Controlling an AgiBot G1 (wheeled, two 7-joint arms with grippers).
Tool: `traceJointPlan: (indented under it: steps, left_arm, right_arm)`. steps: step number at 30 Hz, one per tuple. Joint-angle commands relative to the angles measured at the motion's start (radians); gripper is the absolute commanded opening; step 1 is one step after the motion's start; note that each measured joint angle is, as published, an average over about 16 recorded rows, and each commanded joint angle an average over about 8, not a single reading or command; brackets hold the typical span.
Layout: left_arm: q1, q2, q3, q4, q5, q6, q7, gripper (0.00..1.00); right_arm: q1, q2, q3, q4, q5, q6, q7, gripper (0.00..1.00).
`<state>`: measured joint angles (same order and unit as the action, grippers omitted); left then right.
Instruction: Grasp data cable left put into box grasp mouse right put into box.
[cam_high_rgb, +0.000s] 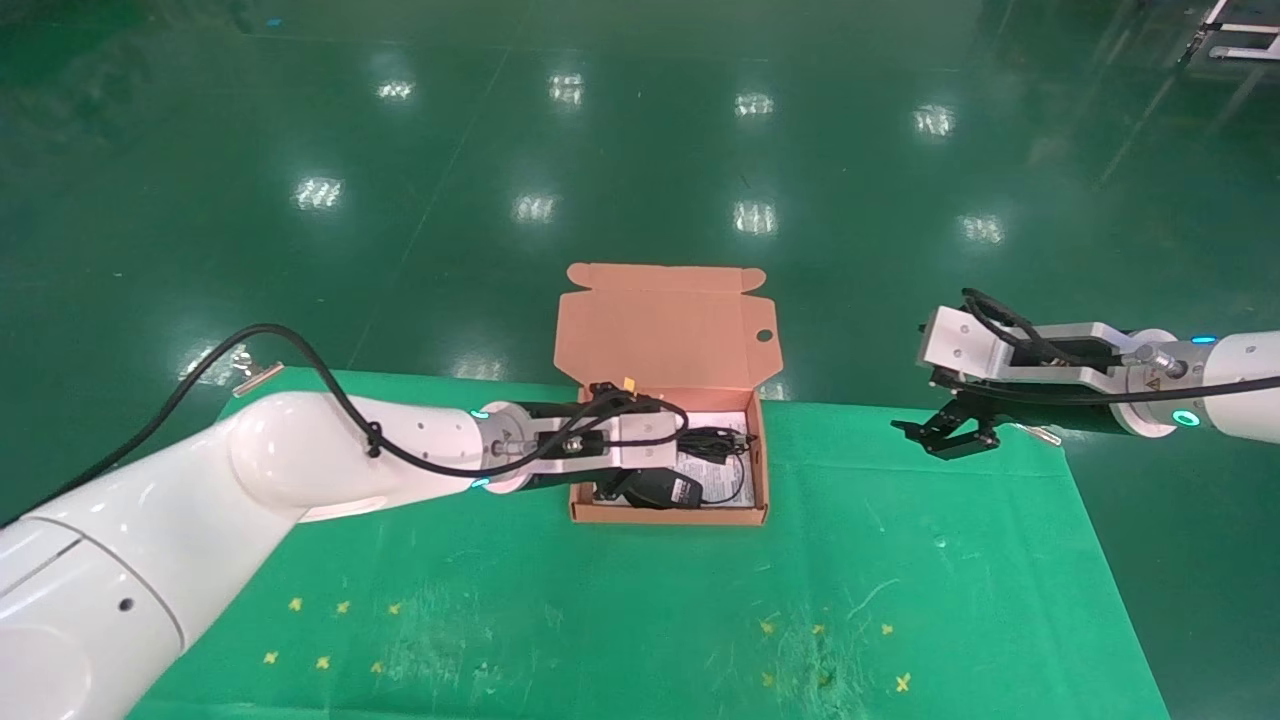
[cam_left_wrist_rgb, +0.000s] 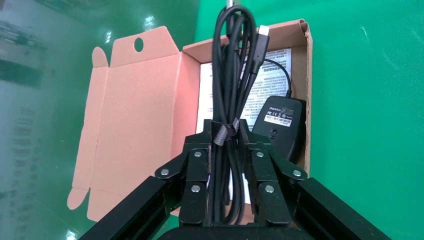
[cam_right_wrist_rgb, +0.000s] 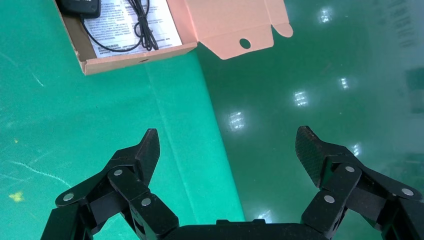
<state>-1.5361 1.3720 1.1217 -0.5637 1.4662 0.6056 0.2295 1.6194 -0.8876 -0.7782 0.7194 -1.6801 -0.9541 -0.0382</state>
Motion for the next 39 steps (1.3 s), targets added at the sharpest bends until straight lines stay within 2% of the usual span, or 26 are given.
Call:
traceJointPlan:
  steps: [1,8,16,23,27,39]
  left_arm:
    - [0.000,0.002,-0.003,0.001,0.003,0.001,0.001,1.00]
    - [-0.006,-0.025,-0.012,-0.030,-0.001,0.002,-0.003,1.00]
    - [-0.099,-0.079,-0.025,-0.074,0.013,-0.036,-0.047,1.00]
    - [-0.137,-0.109,-0.039,-0.089,0.017,-0.051,-0.087,1.00]
    - [-0.117,-0.138,-0.073,-0.116,-0.013,-0.016,-0.102,1.00]
    - [-0.002,-0.261,-0.225,-0.236,-0.156,0.163,-0.164,1.00]
  right_arm:
    - [0.000,-0.001,0.000,-0.003,0.001,0.000,-0.003,1.00]
    - [0.008,0.001,0.006,-0.005,0.006,0.006,-0.009,1.00]
    - [0.065,0.043,0.027,0.061,-0.010,0.044,-0.045,1.00]
    - [0.085,0.067,0.013,0.121,-0.042,0.031,-0.069,1.00]
    - [0.065,0.075,0.028,0.141,-0.011,0.009,-0.059,1.00]
    - [-0.054,0.114,0.119,0.223,0.176,-0.098,-0.004,1.00]
